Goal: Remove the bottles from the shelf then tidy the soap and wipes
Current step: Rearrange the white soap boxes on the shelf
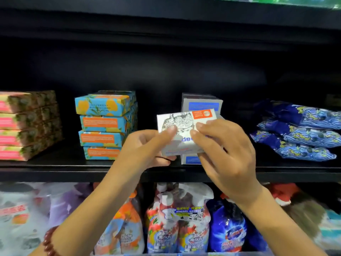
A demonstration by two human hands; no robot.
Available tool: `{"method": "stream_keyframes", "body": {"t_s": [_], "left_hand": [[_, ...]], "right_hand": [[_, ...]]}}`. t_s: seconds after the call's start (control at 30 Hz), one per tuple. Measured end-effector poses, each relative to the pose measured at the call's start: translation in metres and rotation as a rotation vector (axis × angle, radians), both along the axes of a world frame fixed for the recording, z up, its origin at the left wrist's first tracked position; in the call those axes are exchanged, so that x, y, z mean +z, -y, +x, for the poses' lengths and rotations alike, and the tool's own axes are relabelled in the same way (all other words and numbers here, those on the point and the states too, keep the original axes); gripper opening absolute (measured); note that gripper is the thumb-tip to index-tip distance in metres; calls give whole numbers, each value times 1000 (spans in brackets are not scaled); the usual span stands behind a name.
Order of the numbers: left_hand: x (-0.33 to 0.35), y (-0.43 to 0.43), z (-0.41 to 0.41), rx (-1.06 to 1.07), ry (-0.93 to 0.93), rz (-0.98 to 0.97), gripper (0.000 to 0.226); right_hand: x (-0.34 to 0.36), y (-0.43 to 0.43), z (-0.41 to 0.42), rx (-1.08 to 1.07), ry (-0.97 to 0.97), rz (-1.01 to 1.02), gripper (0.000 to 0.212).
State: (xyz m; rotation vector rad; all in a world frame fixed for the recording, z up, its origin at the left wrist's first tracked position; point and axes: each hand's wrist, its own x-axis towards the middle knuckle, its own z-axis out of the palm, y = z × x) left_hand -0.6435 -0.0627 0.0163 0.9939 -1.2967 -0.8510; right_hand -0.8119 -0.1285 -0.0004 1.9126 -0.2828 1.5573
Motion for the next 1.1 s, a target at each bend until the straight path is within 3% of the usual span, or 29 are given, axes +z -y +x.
{"method": "stream_keyframes", "body": {"t_s": [0.13,0.27,0.4,0.57,0.73,0.9,1.0,1.1], "left_hand": [[-7,-4,1,11,-83,-83,23],[-17,-7,3,58,-51,-210,26],[-28,-5,6,36,-34,-271,34],[-38,-8,9,-1,-2,-319,41],[-37,-10,19,36,-75,-153,76],[-32,-16,28,-22,12,-111,64],[-32,-19,32,40,72,-206,70],[-32,-20,35,109,165,-317,70]], "right_hand": [[1,-8,-8,44,-123,194,29],[13,-26,-17,243,16,737,64],[23,-30,-12,435,23,1131,74],[24,-31,-8,477,-36,1163,51],[10,-34,0,421,3,976,34],[-3,-32,10,404,-48,754,28],[-8,-31,7,356,-134,807,47],[-8,-32,0,502,-113,1161,95]]}}
